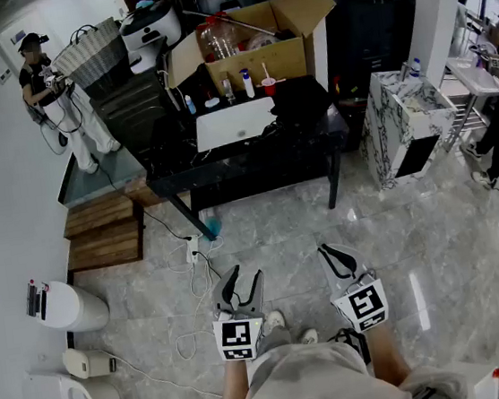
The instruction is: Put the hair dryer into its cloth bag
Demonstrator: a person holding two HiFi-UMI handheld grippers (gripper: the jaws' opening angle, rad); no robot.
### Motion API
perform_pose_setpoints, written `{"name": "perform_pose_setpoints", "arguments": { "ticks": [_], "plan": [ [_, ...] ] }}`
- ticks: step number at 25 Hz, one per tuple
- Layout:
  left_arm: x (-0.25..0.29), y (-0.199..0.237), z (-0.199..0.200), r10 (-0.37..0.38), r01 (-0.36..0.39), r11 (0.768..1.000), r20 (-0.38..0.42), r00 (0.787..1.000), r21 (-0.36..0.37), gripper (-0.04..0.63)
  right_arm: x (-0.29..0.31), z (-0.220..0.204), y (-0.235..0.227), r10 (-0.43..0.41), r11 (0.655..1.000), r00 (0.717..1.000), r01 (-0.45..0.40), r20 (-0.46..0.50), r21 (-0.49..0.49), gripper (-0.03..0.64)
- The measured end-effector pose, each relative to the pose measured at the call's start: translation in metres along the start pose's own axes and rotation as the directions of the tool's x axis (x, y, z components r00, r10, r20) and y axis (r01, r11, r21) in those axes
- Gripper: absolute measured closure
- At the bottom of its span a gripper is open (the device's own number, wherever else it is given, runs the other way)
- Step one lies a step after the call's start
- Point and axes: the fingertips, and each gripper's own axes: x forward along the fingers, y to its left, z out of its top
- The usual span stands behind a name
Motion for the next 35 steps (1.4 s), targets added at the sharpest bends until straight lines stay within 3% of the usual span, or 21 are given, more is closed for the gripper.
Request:
{"name": "perform_pose_setpoints", "arguments": {
  "ticks": [9,16,35],
  "plan": [
    [0.02,-0.005,0.008,-0.006,0.007,1.0,0.031,0.999,-0.004,0.42,0.007,-0.008,-0.024,-0.038,0.999,0.999,0.038,0.012,-0.015,0.6],
    [0.044,0.009,0.018,0.005,-0.005,1.0,0.104,0.995,0.002,0.447,0.032,-0.005,-0.036,-0.052,0.998,0.999,0.052,0.015,-0.03,0.6],
    [0.15,0.085,0.028,-0.077,0.078,0.997,0.101,0.992,-0.002,0.449,0.147,0.006,-0.079,-0.131,0.991,0.991,0.13,-0.021,-0.027,0.6]
  ]
}}
